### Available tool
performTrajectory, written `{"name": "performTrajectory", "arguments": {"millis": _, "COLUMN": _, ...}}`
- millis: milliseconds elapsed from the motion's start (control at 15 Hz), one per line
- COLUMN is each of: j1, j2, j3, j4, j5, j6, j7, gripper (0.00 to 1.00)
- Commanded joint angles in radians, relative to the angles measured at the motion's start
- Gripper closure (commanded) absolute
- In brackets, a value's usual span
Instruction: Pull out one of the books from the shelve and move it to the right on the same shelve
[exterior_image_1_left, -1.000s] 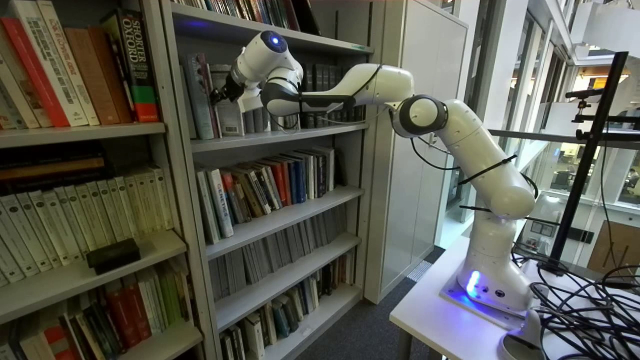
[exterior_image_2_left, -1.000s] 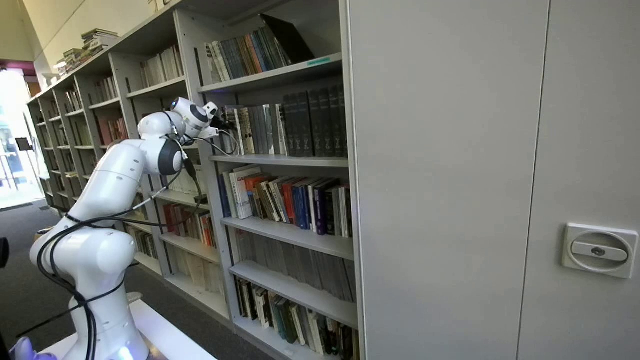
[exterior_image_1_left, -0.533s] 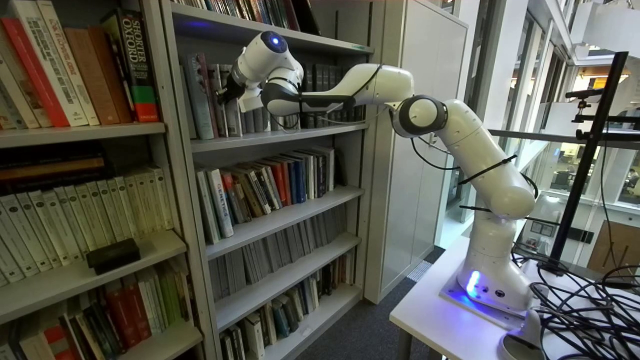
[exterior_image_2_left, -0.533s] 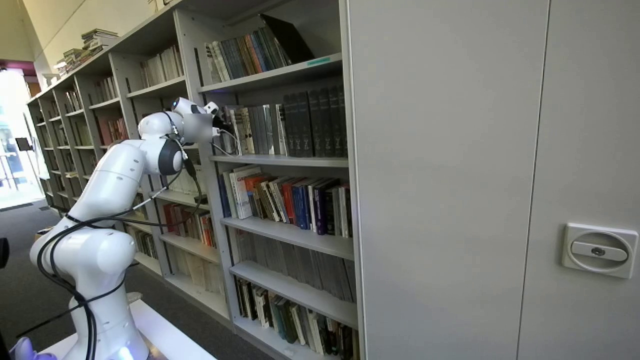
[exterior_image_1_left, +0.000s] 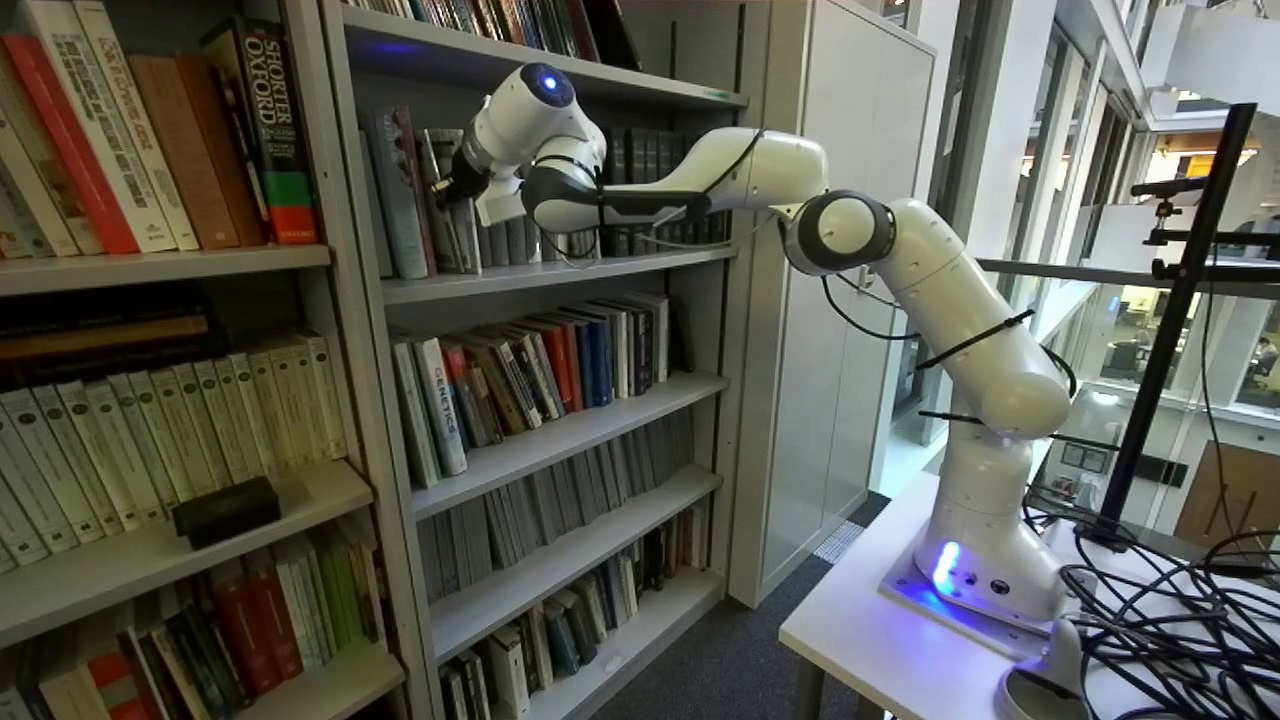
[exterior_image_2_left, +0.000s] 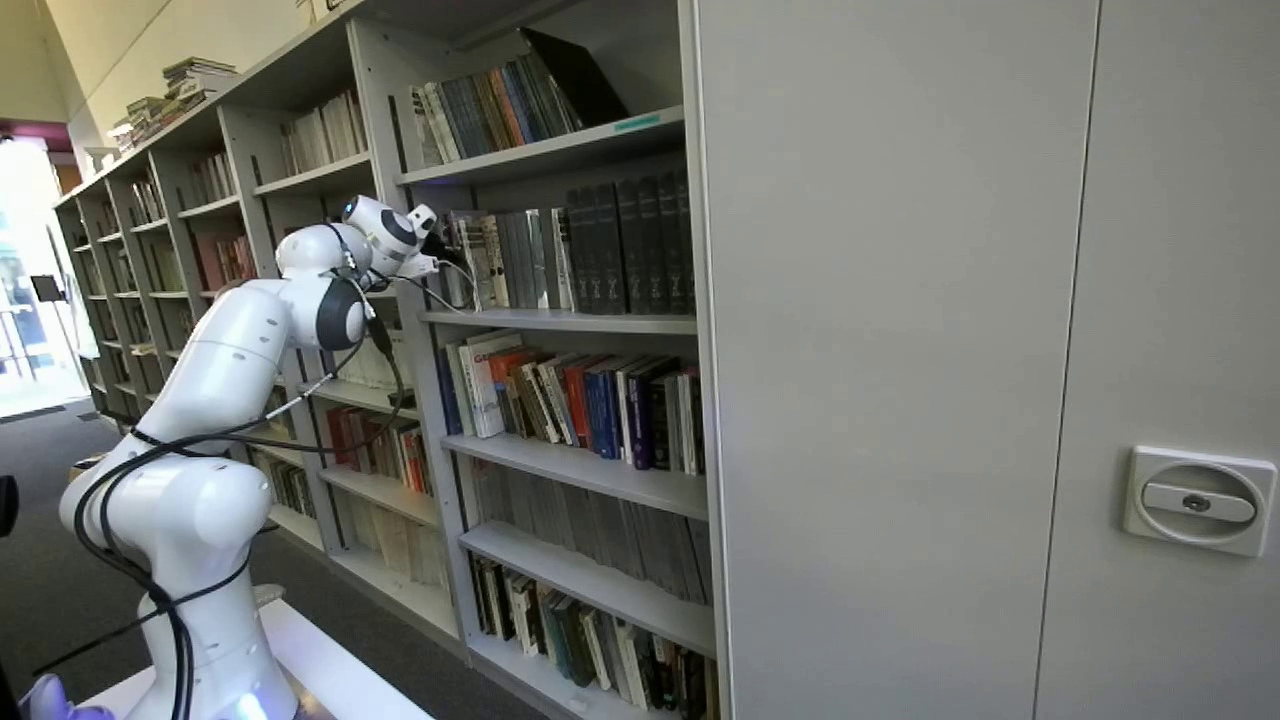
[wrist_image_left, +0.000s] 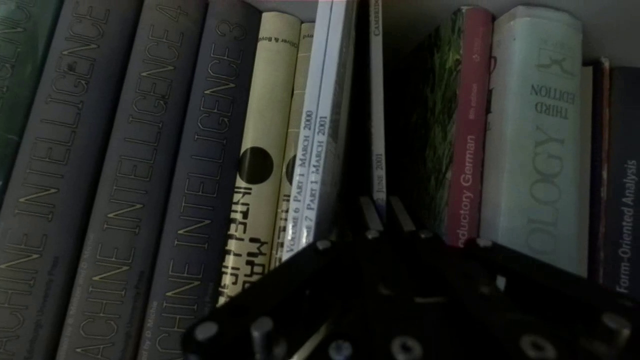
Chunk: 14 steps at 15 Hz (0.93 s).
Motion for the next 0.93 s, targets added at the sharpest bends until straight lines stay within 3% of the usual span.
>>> {"name": "performTrajectory", "arguments": {"millis": 0, "j1": -0.014, "j2": -0.068, "j3": 0.019, "j4": -0.093, "j5": 0.02, "j6": -0.023, "j7": 0.008, "gripper": 0.98}}
{"name": "performTrajectory", "arguments": {"millis": 467, "j1": -0.091, "j2": -0.211, "j3": 0.152, "j4": -0.286, "j5": 0.232, "j6": -0.096, "j7": -0.057, "gripper": 0.98}}
{"name": "performTrajectory", "arguments": {"millis": 867, "j1": -0.144, "j2": -0.379, "j3": 0.153, "j4": -0.446, "j5": 0.309, "j6": -0.19, "j7": -0.043, "gripper": 0.98}}
